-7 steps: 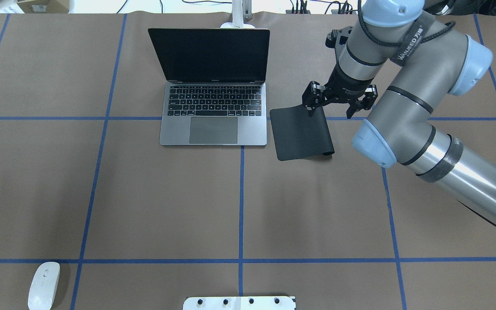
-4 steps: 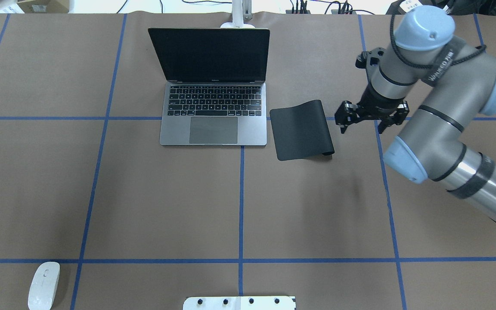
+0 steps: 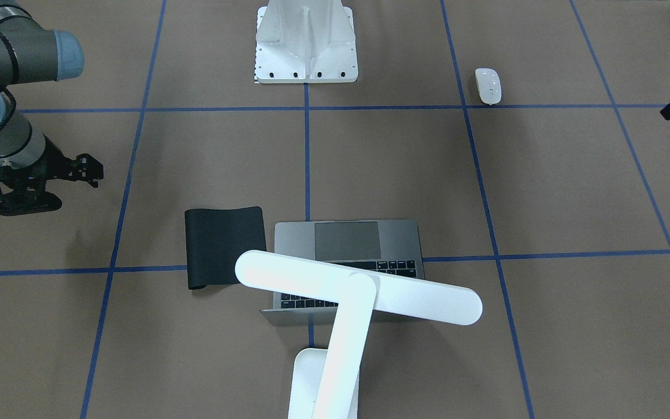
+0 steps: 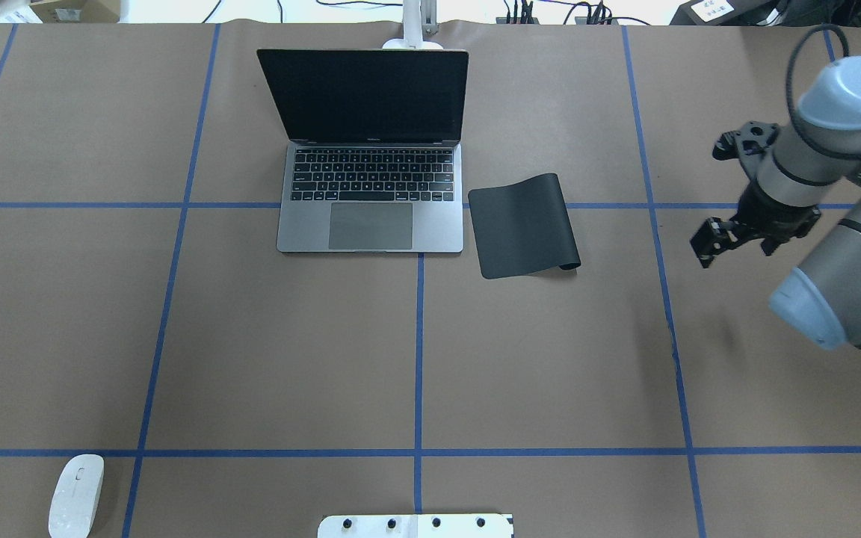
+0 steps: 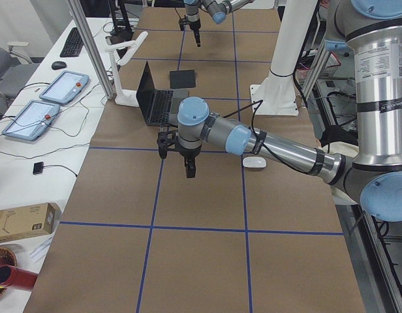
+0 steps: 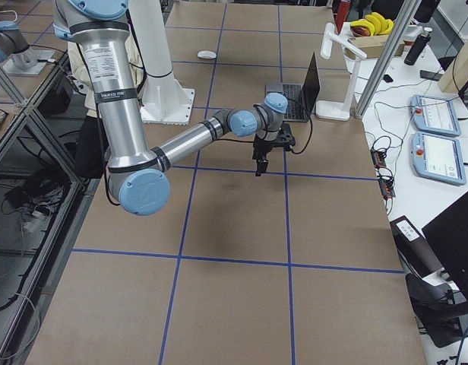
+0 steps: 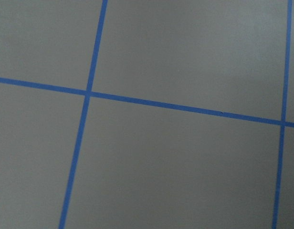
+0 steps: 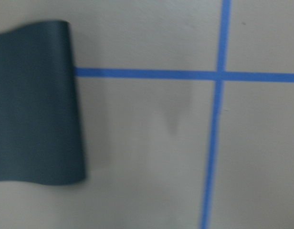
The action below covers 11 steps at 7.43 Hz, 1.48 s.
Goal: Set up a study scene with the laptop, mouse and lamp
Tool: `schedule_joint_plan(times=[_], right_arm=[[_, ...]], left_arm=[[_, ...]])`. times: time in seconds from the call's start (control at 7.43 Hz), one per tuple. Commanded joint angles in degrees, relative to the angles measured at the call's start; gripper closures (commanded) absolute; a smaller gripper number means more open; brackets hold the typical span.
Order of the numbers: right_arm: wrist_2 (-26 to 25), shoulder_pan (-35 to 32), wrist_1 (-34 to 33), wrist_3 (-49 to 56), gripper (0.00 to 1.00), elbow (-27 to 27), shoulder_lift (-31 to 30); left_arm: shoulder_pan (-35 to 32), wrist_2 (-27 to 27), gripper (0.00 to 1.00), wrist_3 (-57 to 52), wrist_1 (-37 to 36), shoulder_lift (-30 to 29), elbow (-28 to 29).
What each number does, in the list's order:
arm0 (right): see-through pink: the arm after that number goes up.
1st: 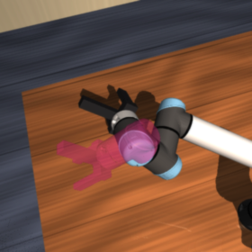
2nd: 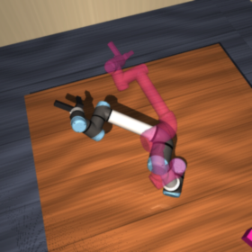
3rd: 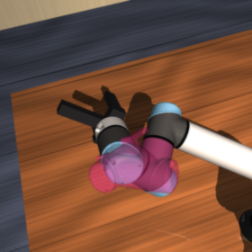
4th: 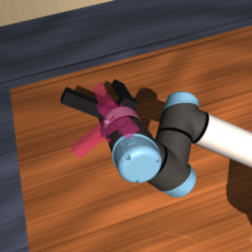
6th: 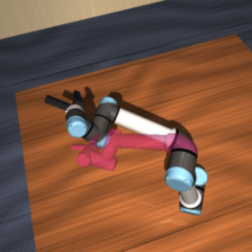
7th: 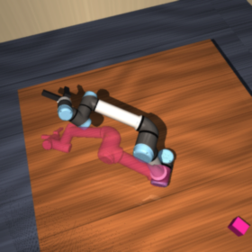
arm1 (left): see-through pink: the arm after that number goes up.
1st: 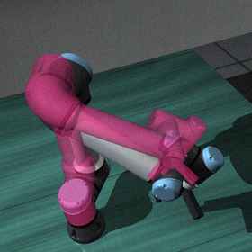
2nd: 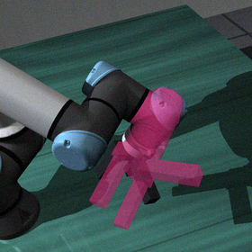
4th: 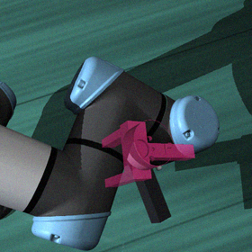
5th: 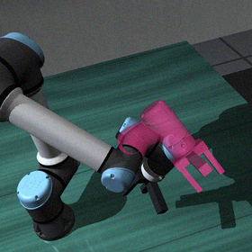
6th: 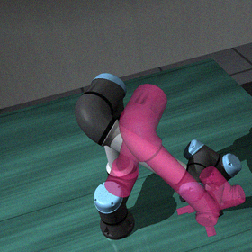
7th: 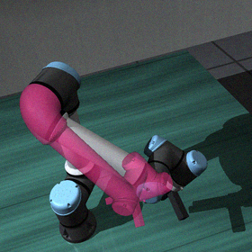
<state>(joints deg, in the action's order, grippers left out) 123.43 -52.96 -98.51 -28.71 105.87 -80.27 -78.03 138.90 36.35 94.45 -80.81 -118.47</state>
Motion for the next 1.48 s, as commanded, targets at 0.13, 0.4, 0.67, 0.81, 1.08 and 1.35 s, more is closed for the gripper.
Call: schedule_joint_plan(times=[0.13, 0.4, 0.67, 0.81, 1.08, 1.35], right_arm=[[-1.6, -4.5, -0.1, 13.9, 0.00, 2.0, -8.7], [-1.4, -7.2, -0.1, 20.2, 0.00, 1.6, -11.0], [-1.6, -7.5, -0.1, 22.5, 0.00, 1.3, -11.9], [-1.6, -7.5, -0.1, 22.5, 0.00, 1.4, -12.0], [-1.7, -7.5, -0.2, 22.5, 0.00, 1.2, -12.0], [-2.1, -7.4, -1.0, 22.5, 0.00, 1.4, -11.8]], left_arm=[[14.8, -2.7, 0.00, 9.3, 0.0, 0.9, -3.8], [23.3, -6.0, 0.00, 15.6, 1.7, 0.9, -3.8], [35.5, -11.6, 0.00, 23.8, 4.1, 1.0, -3.8], [40.9, -14.9, 0.00, 26.7, 5.0, 1.4, -3.7], [46.7, -17.5, 0.00, 27.5, 7.1, 4.7, -3.6], [54.6, -21.2, 0.00, 32.4, 8.7, 5.3, -2.7]])
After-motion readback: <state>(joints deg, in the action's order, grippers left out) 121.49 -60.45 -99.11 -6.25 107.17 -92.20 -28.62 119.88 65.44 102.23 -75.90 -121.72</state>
